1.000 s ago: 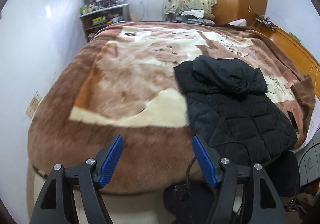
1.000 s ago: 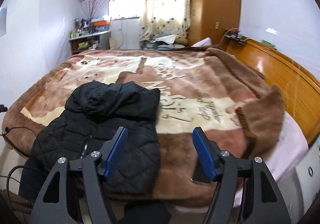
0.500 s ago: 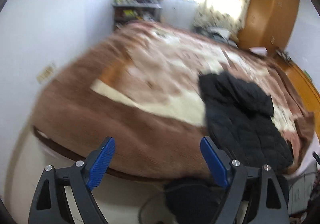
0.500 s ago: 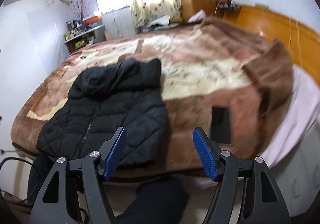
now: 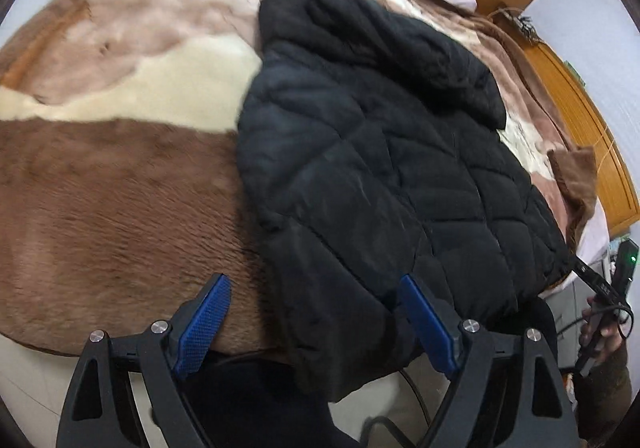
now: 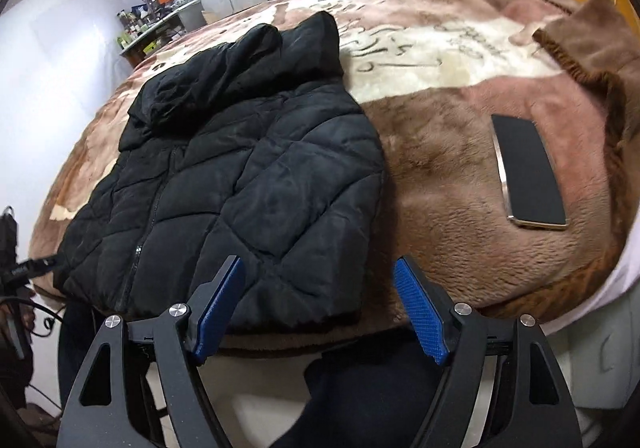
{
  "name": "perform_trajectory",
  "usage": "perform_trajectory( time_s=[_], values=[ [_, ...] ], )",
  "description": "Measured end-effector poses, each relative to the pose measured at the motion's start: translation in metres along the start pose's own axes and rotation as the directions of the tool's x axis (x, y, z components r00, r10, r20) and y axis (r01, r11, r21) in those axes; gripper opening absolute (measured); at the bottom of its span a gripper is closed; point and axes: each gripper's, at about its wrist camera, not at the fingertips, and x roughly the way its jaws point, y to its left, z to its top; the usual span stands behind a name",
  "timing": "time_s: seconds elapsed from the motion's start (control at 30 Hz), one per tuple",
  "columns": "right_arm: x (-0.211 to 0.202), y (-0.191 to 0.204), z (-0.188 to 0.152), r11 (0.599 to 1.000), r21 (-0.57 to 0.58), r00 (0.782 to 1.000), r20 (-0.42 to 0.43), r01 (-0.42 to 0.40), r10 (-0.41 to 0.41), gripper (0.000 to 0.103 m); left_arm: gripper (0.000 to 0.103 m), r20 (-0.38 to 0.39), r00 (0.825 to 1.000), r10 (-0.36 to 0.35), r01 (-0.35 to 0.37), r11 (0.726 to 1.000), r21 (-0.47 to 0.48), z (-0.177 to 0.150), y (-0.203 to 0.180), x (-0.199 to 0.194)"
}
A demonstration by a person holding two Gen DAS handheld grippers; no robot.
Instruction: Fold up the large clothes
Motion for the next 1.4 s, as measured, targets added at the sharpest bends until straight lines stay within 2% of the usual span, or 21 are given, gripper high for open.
perform_trajectory(
  time_s=[0.13, 0.2, 0.23, 0.27, 0.3, 0.37, 0.4, 0.53, 0.57, 0.63, 0.67, 0.7, 0.77, 0.87, 0.93, 0.97, 1.0, 1.07, 1.23, 1.4],
  values=[
    [0.023, 0.001, 0.005, 1.0, -0.004, 0.998, -0.064, -0.028, 0.028, 0.077, 0.086, -0.029, 0.999, -0.026, 0.026, 1.0, -0.013, -0.005, -0.001, 0.014],
    [0.031, 0.003, 0.007, 0.999, -0.009, 0.996, -0.081, -0.043, 0.042, 0.077, 0.081, -0.03, 0.999, -0.029, 0.029, 0.999, -0.018, -0.004, 0.0, 0.015],
    [0.035, 0.003, 0.007, 0.999, -0.01, 0.995, -0.086, -0.05, 0.049, 0.077, 0.074, -0.033, 0.999, -0.037, 0.037, 0.999, -0.021, -0.004, -0.002, 0.015],
    [0.039, 0.003, 0.008, 0.998, 0.0, 0.993, -0.102, -0.055, 0.054, 0.076, 0.06, -0.041, 0.998, -0.054, 0.054, 0.998, -0.019, -0.004, -0.003, 0.015],
    [0.042, 0.005, 0.009, 0.998, 0.015, 0.991, -0.122, -0.062, 0.063, 0.064, 0.051, -0.051, 0.996, -0.078, 0.077, 0.997, -0.02, -0.003, -0.004, 0.016],
    [0.046, 0.007, 0.009, 0.997, 0.038, 0.986, -0.146, -0.074, 0.079, 0.057, 0.046, -0.058, 0.996, -0.066, 0.066, 0.998, -0.004, -0.004, -0.007, 0.015],
    [0.046, 0.007, 0.009, 0.997, 0.043, 0.987, -0.143, -0.062, 0.068, 0.049, 0.043, -0.059, 0.996, -0.061, 0.062, 0.998, 0.01, -0.003, -0.01, 0.014],
    [0.035, 0.004, 0.008, 0.995, 0.056, 0.988, -0.127, -0.081, 0.088, 0.031, 0.03, -0.039, 0.995, -0.09, 0.091, 0.996, 0.018, -0.002, -0.016, 0.003],
    [0.031, 0.001, 0.007, 0.994, 0.063, 0.988, -0.12, -0.087, 0.094, 0.028, 0.029, -0.033, 0.994, -0.1, 0.1, 0.995, 0.01, -0.001, -0.015, 0.0],
    [0.026, -0.002, 0.007, 0.991, 0.08, 0.988, -0.105, -0.109, 0.117, 0.028, 0.029, -0.027, 0.994, -0.103, 0.103, 0.995, 0.003, -0.001, -0.014, -0.003],
    [0.026, -0.004, 0.006, 0.99, 0.08, 0.986, -0.109, -0.115, 0.123, 0.031, 0.03, -0.031, 0.995, -0.096, 0.096, 0.995, 0.006, 0.0, -0.014, -0.002],
    [0.029, -0.005, 0.004, 0.991, 0.074, 0.985, -0.124, -0.111, 0.119, 0.038, 0.03, -0.053, 0.995, -0.082, 0.083, 0.997, 0.008, -0.001, -0.014, 0.004],
    [0.04, -0.007, 0.0, 0.993, 0.076, 0.979, -0.178, -0.088, 0.101, 0.048, 0.045, -0.085, 0.996, -0.041, 0.042, 0.999, 0.011, -0.003, -0.016, 0.014],
    [0.044, -0.007, -0.003, 0.991, 0.095, 0.978, -0.179, -0.09, 0.106, 0.049, 0.046, -0.086, 0.995, -0.04, 0.038, 0.999, -0.024, -0.008, -0.016, 0.02],
    [0.042, -0.006, -0.004, 0.99, 0.106, 0.979, -0.168, -0.095, 0.112, 0.039, 0.042, -0.079, 0.996, -0.039, 0.038, 0.999, -0.016, -0.01, -0.017, 0.017],
    [0.038, -0.004, -0.003, 0.99, 0.094, 0.981, -0.157, -0.1, 0.114, 0.029, 0.033, -0.074, 0.996, -0.042, 0.042, 0.999, -0.009, -0.011, -0.015, 0.014],
    [0.032, -0.002, -0.003, 0.991, 0.081, 0.982, -0.143, -0.111, 0.122, 0.024, 0.03, -0.068, 0.997, -0.046, 0.046, 0.999, -0.001, -0.011, -0.014, 0.009],
    [0.021, 0.0, 0.001, 0.989, 0.07, 0.983, -0.12, -0.131, 0.139, 0.019, 0.025, -0.049, 0.997, -0.063, 0.063, 0.998, -0.003, -0.01, -0.014, -0.004],
    [-0.024, 0.012, 0.012, 0.984, 0.013, 0.984, -0.035, -0.175, 0.175, 0.016, 0.022, 0.055, 0.992, -0.11, 0.11, 0.994, -0.008, -0.005, -0.018, -0.051],
    [-0.063, 0.021, 0.027, 0.977, -0.033, 0.977, 0.028, -0.21, 0.211, 0.015, 0.022, 0.127, 0.977, -0.174, 0.179, 0.983, -0.033, 0.004, -0.018, -0.095]
  ],
)
